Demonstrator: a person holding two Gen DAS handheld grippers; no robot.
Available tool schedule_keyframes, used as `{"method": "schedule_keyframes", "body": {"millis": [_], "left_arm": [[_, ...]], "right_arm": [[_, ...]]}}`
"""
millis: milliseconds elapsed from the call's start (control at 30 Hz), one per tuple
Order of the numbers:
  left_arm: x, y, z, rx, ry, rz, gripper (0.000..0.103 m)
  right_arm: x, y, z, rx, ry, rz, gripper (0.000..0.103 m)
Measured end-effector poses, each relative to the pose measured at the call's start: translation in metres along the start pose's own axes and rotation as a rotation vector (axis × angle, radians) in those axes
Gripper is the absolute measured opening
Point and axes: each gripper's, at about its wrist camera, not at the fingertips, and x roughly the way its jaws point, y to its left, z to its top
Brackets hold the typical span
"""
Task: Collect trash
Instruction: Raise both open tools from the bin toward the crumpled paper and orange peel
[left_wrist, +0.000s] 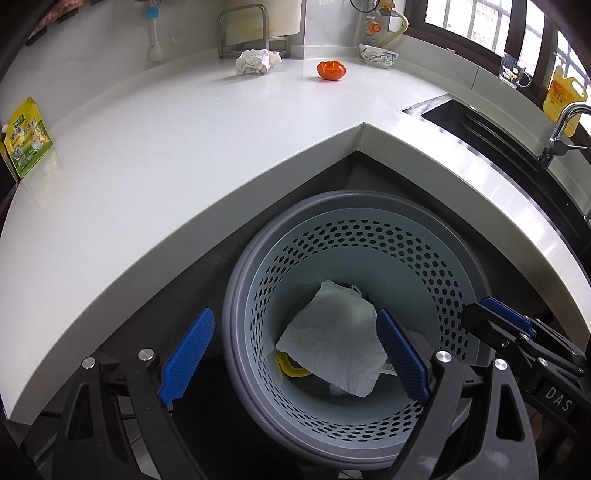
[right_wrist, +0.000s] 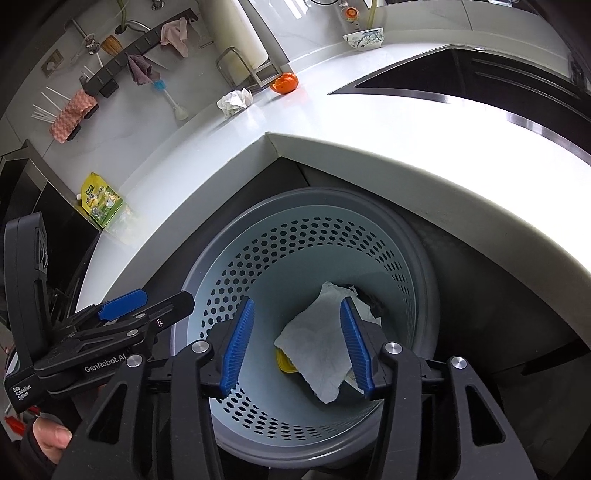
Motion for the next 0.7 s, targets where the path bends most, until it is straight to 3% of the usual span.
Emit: {"method": "schedule_keyframes", "body": {"millis": [367,600,700], "left_arm": [[-0.007,0.001,0.004,-0.003,-0.015,0.004,0.088],[-0.013,0.002,0.006,-0.006,-0.029,0.003,0.09],[-0.017,0.003,0.008,-0.005,-0.039,0.002,0.091]], "right_arm": [[-0.011,0.003,0.004,-0.008,-0.03,0.005,0.051],[-0.019,0.002,0.008,0.006,-0.062,0.011,0.065],[-0.022,0.003,0.011,0.005,-0.072,0.016,0.067]]}}
